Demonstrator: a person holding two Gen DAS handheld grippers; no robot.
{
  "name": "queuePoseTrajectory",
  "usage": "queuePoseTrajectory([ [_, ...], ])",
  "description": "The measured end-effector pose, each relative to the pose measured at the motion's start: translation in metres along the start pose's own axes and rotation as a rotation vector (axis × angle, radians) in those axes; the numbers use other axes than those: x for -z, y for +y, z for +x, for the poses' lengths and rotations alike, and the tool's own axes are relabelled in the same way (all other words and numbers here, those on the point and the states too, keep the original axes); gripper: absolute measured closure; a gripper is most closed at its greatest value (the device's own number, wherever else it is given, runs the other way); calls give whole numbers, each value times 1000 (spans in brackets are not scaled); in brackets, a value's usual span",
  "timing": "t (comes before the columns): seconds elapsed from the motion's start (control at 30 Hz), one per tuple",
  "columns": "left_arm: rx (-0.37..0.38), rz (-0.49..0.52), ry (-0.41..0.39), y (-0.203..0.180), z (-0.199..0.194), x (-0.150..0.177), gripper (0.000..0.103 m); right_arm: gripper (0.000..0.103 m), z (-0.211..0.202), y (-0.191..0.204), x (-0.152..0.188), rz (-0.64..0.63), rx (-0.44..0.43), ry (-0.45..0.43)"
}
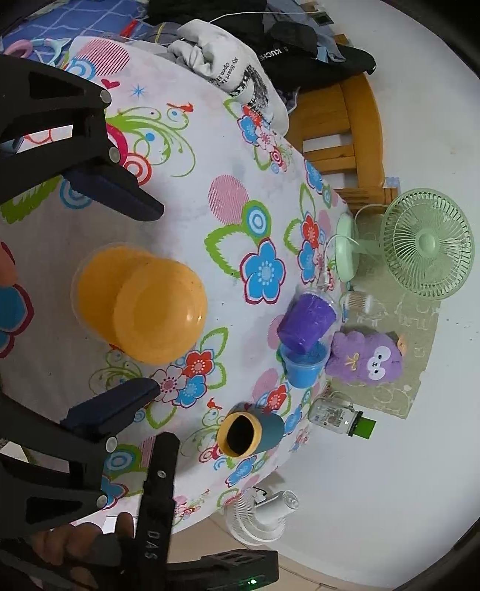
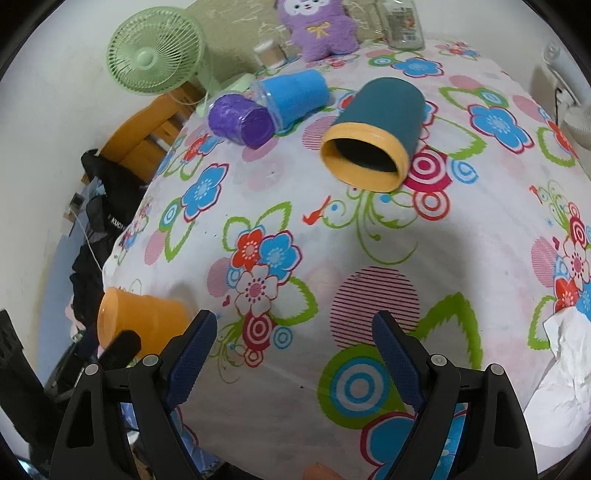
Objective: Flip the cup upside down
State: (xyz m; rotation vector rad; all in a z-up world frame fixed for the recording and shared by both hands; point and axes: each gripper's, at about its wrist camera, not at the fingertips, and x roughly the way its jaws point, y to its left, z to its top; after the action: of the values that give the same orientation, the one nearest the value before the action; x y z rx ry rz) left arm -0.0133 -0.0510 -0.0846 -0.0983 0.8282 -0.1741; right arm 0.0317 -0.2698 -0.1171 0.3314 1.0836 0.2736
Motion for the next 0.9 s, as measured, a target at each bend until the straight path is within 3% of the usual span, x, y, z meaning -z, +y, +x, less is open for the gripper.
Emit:
queuePoseTrajectory([
  [0.37, -27, 14, -58, 3, -26, -20, 4, 15, -18, 26, -9, -103, 99, -80],
  [0.7, -56, 22, -164, 4, -56, -40, 0, 15, -63, 68, -19, -239, 215, -273],
  [0.9, -77, 33, -229, 0, -72, -51, 0, 5, -93, 96, -19, -318, 300, -423],
])
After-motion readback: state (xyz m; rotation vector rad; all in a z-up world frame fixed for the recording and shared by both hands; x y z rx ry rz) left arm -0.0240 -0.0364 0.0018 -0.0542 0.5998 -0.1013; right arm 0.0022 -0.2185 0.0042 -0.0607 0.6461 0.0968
